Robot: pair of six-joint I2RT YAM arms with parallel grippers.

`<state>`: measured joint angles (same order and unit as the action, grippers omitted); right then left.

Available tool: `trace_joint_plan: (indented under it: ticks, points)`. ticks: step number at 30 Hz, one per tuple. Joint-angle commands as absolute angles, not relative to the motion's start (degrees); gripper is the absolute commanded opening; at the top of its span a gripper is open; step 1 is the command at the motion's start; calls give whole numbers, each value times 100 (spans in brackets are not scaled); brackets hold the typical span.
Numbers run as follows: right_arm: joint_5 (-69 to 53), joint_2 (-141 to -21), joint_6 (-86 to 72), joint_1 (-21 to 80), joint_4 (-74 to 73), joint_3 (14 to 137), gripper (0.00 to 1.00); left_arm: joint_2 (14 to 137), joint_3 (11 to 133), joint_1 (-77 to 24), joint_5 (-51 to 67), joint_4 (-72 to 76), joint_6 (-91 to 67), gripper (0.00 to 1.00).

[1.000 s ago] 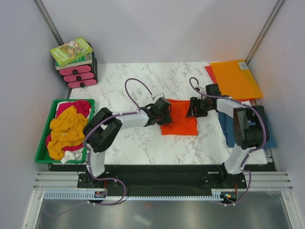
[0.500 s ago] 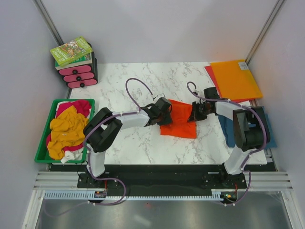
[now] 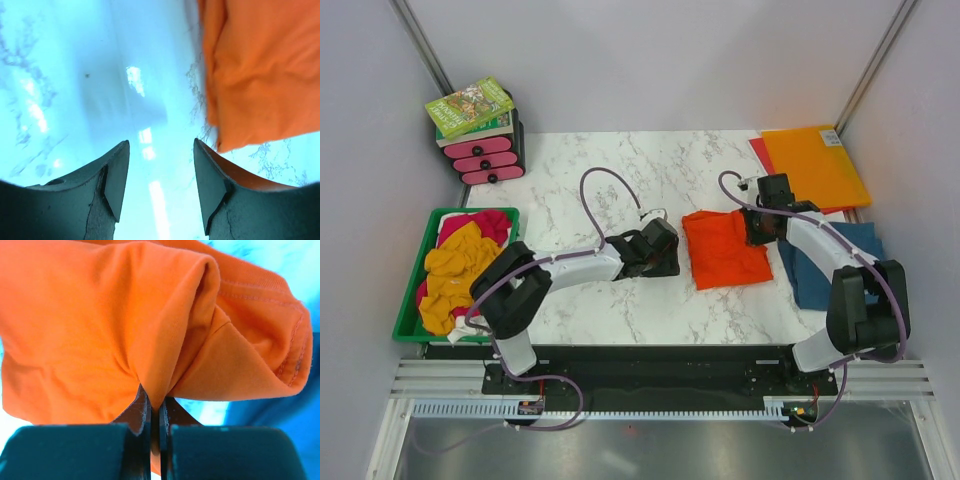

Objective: Fold and stack the t-shirts
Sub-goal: Neatly place the folded tshirt to the corner

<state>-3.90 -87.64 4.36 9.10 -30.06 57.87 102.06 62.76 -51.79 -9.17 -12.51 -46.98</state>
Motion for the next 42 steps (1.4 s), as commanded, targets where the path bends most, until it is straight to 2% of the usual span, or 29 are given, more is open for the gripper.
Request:
trace_joint_plan:
  ticks: [1,10,21,28,42]
  points:
    - [395,-8359,756,897,-3172,6248,0,9564,6100,-5238,-1248,-1388,-4482,61]
    - [1019,-7998,1098,896,-3761,6811,0,9273,5643,-5405,-1292,-1494,-4684,60]
    - [1916,-7787,2398,563,-4175,7119,0,9211,5423,-5783,-1362,-1485,-4808,59]
    - [1802,-7787,2759,-165,-4236,7146,0,9272,5388,-5932,-1327,-1485,-4834,60]
    - [1424,-7524,2962,-870,-4534,7216,0,9387,5396,-6152,-1266,-1485,-4834,59]
